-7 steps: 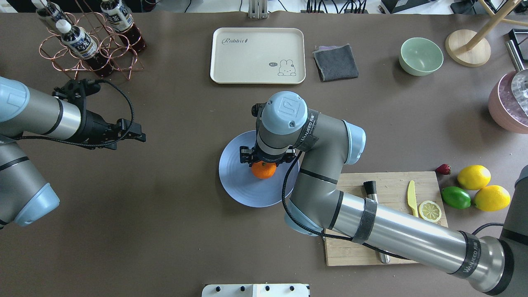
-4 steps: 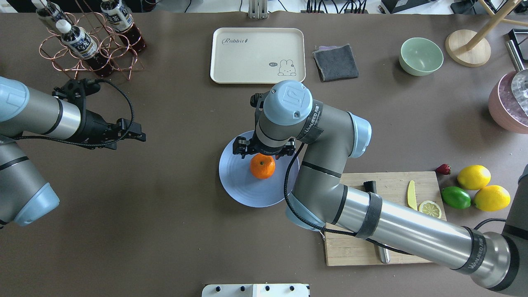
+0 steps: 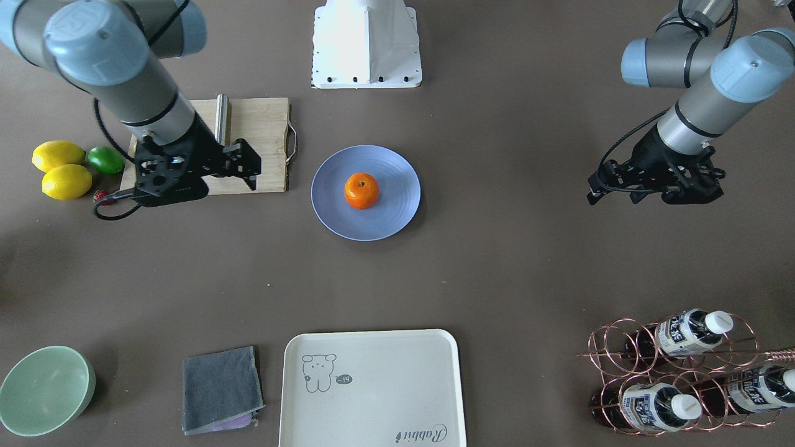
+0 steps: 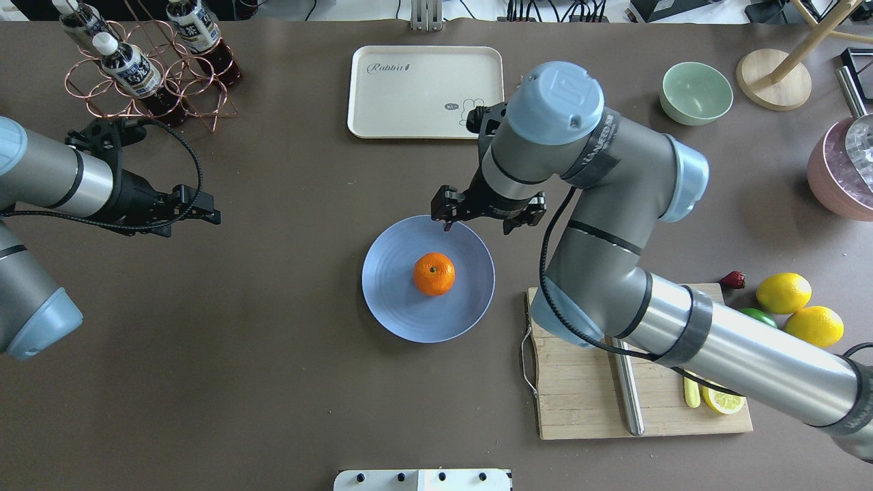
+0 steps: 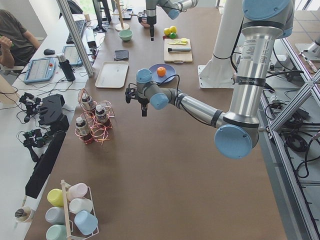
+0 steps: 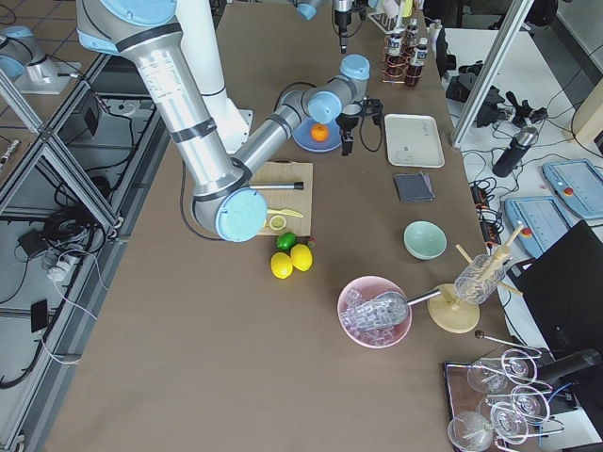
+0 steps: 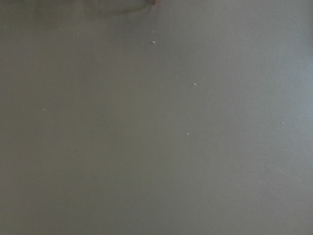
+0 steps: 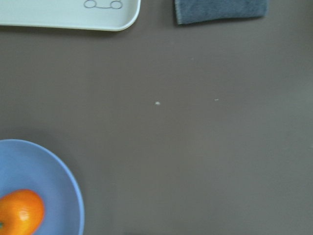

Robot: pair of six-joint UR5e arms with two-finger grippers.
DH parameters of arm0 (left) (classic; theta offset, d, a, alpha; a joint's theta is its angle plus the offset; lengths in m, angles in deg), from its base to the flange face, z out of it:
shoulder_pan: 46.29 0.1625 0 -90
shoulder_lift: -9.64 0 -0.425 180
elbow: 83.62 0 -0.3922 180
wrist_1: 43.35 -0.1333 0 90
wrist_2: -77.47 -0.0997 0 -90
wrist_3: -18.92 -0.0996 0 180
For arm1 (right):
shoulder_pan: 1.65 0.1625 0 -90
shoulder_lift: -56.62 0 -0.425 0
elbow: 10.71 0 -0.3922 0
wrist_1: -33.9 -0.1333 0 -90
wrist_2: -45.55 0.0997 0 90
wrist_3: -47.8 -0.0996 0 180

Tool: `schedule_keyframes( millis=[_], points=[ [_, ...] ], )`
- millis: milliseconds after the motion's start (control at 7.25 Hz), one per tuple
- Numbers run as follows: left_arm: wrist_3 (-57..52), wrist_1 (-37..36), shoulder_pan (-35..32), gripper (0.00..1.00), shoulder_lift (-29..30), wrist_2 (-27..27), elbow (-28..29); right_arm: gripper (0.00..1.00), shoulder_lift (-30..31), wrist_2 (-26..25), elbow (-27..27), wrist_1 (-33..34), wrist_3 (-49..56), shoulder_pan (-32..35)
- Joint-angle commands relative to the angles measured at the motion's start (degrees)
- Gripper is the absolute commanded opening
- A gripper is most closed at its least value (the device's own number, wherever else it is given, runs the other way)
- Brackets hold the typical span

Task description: Pick orange to plate

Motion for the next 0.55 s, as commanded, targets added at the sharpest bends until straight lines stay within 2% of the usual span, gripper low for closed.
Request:
schedule_keyframes(
  millis=[0, 138, 414],
  points=[
    [-19.62, -11.19, -12.15, 0.97, -2.18, 7.25, -0.23, 1.00, 11.20, 6.63, -0.54, 0.57, 22.07, 13.68],
    [-31.72, -11.48, -17.17, 0.97, -6.29, 8.68, 0.55, 1.00, 15.07, 6.30, -0.01, 0.57, 28.43, 17.30],
    [-51.69, -23.19, -27.98, 0.97, -6.86, 8.96, 1.79, 1.00, 19.14, 6.29, 3.67, 0.57, 41.10, 22.50]
  ],
)
